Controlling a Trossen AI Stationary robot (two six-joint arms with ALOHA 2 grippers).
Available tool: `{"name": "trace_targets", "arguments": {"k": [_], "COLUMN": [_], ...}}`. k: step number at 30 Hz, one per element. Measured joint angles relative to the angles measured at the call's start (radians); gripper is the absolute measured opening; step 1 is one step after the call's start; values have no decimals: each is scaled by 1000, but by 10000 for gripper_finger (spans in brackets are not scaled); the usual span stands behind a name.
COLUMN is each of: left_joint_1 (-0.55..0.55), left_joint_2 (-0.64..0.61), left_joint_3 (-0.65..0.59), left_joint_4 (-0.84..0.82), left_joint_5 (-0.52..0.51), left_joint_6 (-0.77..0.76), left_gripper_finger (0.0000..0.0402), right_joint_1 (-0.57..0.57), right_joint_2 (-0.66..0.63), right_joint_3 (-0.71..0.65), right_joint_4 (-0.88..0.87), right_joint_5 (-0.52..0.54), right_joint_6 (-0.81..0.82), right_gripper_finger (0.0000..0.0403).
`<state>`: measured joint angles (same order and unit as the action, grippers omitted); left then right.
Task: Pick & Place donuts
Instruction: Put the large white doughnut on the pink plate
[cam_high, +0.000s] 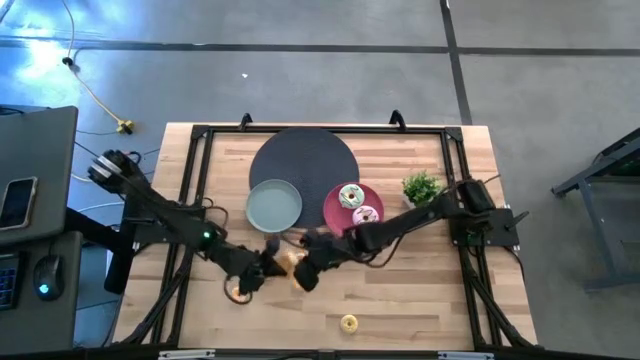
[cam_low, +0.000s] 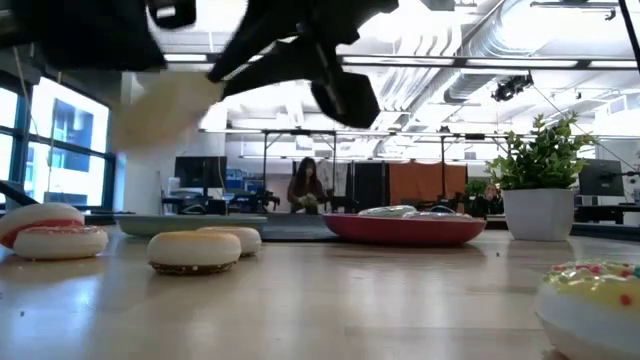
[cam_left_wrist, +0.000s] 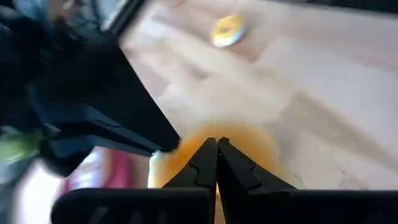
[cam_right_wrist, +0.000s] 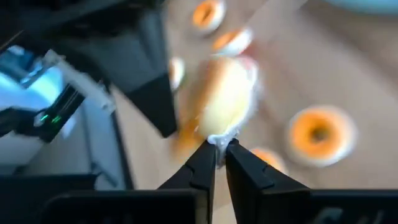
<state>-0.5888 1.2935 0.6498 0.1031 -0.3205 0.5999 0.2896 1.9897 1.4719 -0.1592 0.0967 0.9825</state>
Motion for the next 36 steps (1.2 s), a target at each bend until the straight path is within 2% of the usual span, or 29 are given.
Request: {"name": "trace_targets", "arguments": {"k": [5,8,12,18,25,29,32,36], "left_joint_1": [52,116,136,129,123,124,124,124], "left_joint_2": [-94,-125,-149,-166,-187,-195,-205,-213], "left_joint_3": [0,0,0,0,0,1,0,-1], "left_joint_4": [19,19,22,29,4,-18,-33,-56], "left_joint_5": [-171,-155,-111,-98,-91,-103,-104,-109], "left_joint_6": [156,174,156,151,151,144,142,131], "left_gripper_finger": [0,0,0,0,0,0,0,0], "right_joint_1": [-43,-68,-92,-89,-46,-19,-1,6], "right_joint_2": [-83,-132,-176,-180,-170,-163,-141,-104], "right_joint_3": [0,0,0,0,-1,-1,-1,-2], "right_joint_4": [-168,-263,-409,-536,-719,-728,-731,-677], "right_joint_5": [101,152,186,102,181,62,23,0], "right_joint_6": [-76,-123,-142,-205,-239,-313,-323,-332], "right_gripper_finger": [11,5,10,28,27,28,53,109]}}
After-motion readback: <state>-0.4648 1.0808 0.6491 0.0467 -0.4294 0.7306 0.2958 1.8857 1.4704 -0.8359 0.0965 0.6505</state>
